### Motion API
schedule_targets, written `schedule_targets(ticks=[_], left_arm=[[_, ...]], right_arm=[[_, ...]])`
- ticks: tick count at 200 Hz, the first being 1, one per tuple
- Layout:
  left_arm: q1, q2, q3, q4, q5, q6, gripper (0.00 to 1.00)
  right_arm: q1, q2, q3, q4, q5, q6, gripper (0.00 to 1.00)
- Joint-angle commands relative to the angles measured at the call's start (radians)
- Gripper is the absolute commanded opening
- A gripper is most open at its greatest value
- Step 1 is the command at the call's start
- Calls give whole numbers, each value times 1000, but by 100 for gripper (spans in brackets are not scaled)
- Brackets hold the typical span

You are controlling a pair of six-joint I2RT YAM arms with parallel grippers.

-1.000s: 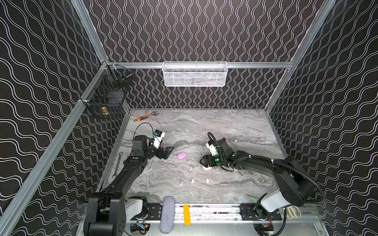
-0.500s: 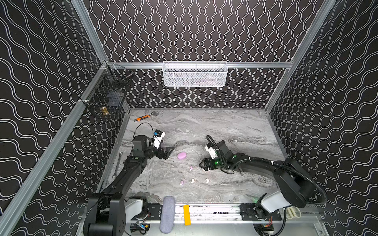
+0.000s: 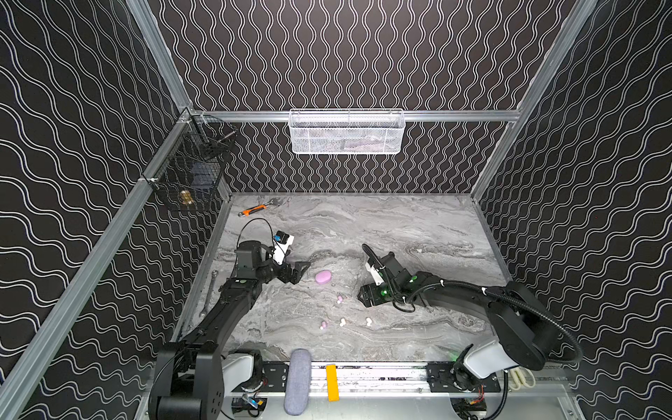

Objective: Insert wireless bluetooth earbuds into charging case
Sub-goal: Pick up the charging case from the center of the table.

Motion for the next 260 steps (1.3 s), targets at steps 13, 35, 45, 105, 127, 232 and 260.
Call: schedule_targets(ticks=[13, 35, 45, 105, 127, 232, 260], left_arm=[[1, 3, 8, 7, 3, 16, 99], [1, 2, 8, 6, -2, 15, 99], [1, 3, 8, 6, -4, 13, 99], [1, 6, 14, 6, -16, 9, 99], [1, 7, 14, 5, -19, 10, 99], [1, 9, 17, 1, -16, 11, 99], [1, 15, 27, -16, -3, 18, 99]], right_arm=[[17, 35, 19, -16, 41, -17, 83], [28, 35, 18, -9, 36, -21, 80], [35, 34, 18, -10, 36, -23, 79], [75, 47, 40, -58, 83, -34, 70], [85, 55, 47, -83, 110, -39, 66], [109, 71, 80, -116, 159, -57, 48], [110, 74, 75, -113, 161, -62, 44]])
